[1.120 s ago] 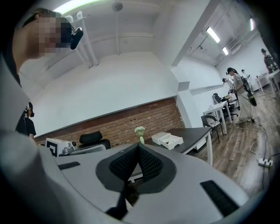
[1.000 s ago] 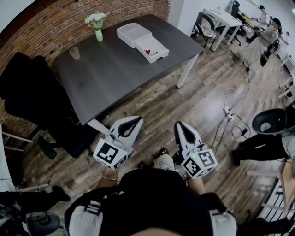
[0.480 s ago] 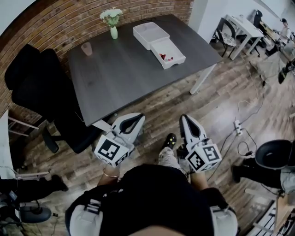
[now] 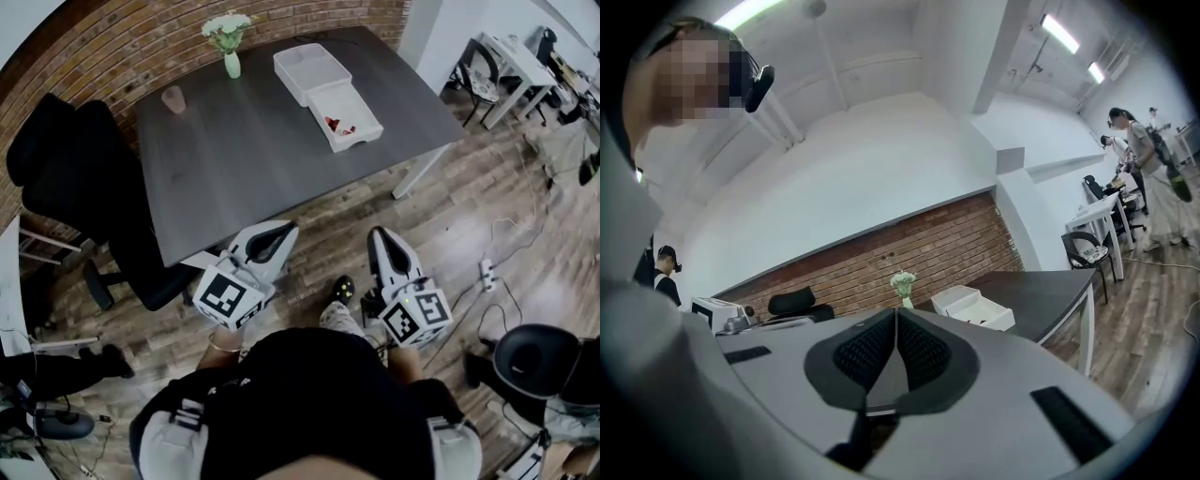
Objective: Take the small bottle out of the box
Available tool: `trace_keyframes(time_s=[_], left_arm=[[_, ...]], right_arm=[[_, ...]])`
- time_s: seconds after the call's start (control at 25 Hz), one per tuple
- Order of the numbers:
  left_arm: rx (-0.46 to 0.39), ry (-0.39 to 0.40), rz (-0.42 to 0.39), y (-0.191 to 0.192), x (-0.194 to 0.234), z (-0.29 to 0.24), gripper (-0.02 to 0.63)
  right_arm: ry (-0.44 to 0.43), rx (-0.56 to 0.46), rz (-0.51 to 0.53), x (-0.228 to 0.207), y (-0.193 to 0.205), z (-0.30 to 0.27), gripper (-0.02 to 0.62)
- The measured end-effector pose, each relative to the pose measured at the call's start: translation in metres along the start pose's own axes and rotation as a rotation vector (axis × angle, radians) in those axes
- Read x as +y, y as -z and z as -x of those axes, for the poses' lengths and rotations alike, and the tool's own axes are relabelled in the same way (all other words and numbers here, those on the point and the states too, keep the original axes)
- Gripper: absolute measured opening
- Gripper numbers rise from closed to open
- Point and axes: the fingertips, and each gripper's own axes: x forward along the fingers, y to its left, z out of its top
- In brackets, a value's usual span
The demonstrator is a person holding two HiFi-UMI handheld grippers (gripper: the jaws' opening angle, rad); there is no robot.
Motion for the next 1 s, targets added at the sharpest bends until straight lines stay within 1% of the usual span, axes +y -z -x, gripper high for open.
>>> trace_keyframes(time_s=[0.08, 0.24, 0.44, 0.6, 0.72, 0.84, 1.0], left_arm=[[0.005, -0.013, -0.002, -0.001, 0.005, -0.017, 0.002], [-0.014, -0.036, -0.012, -0.009, 0.018, -0.054, 0.002], [0.045, -0.079, 0.032, -0.002, 0.031, -0.099, 0.002], [0.042, -0.109, 0.032, -0.002, 0.04, -0.135, 0.002], [0.04, -0.133, 0.028, -0.003, 0.046, -0.158, 0.002], [0.037, -0.157, 0.023, -0.003, 0.052, -0.176, 0.002], [0.047, -0.194, 0.034, 0.0, 0.055, -0.186, 0.002]], right_arm=[[-0.016, 0.005, -0.002, -0.014, -0.006, -0.009, 0.009], [-0.045, 0.023, -0.001, -0.042, -0.02, -0.032, 0.012], [-0.079, 0.042, -0.003, -0.082, -0.035, -0.057, 0.018], [-0.097, 0.055, 0.003, -0.116, -0.046, -0.074, 0.025], [-0.13, 0.074, 0.018, -0.134, -0.052, -0.087, 0.029], [-0.163, 0.098, 0.034, -0.146, -0.054, -0.1, 0.035], [-0.197, 0.137, 0.047, -0.162, -0.049, -0.117, 0.037]])
